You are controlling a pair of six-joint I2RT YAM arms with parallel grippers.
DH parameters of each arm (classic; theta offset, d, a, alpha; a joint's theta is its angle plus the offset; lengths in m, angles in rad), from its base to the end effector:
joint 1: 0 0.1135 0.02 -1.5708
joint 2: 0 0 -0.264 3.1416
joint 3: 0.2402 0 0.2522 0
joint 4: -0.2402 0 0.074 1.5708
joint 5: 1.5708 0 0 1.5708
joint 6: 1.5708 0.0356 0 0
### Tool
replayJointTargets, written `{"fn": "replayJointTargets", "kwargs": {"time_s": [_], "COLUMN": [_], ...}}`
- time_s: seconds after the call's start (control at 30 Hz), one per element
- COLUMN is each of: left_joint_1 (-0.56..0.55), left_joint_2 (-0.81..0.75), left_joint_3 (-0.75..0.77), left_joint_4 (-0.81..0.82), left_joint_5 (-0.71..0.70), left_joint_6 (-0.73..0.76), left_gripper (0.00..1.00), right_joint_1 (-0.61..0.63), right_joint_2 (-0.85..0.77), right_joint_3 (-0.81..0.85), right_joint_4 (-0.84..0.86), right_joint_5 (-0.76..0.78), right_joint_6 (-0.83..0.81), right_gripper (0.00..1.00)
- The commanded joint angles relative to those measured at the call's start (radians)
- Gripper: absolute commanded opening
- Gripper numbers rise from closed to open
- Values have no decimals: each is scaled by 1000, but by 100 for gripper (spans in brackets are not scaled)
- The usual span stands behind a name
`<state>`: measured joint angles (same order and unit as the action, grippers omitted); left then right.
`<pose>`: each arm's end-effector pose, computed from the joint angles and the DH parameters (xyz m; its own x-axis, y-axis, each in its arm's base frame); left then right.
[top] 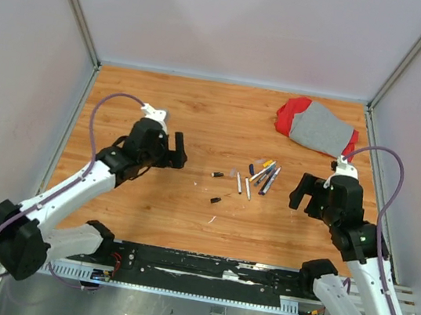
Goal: Insert the pens into the pen caps
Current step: Pick up the pen from the center of the board.
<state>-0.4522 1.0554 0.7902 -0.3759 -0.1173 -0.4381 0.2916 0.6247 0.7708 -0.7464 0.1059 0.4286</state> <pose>0.2084 -0.0966 0.2715 -0.6355 -0.1597 -0.7554 0.0884 0.9569 -0.2766 0.1254 0.0337 0.3011 -0.5762 0.2585 -0.7753 0.0408 0.9566 0.2886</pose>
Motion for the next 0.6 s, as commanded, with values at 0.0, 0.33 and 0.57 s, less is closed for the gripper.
{"fn": "replayJointTargets", "kwargs": {"time_s": [0.0, 0.33, 0.57], "left_joint_1": [-144, -343, -343], "left_joint_2": [105, 300, 83], "left_joint_3": [18, 68, 7], "left_joint_4": [124, 160, 74], "left_joint_5": [-43, -29, -71], "left_joint_6": [-4, 39, 47], "left_gripper": [100, 100, 100], "right_joint_1": [-22, -21, 55], "right_joint_2": [-15, 12, 200], "right_joint_3": [-29, -63, -38], "right_joint_4": [-8, 83, 116], "right_joint_5": [7, -167, -206], "right_joint_6": [32, -55, -72], "right_gripper": [98, 97, 87]}}
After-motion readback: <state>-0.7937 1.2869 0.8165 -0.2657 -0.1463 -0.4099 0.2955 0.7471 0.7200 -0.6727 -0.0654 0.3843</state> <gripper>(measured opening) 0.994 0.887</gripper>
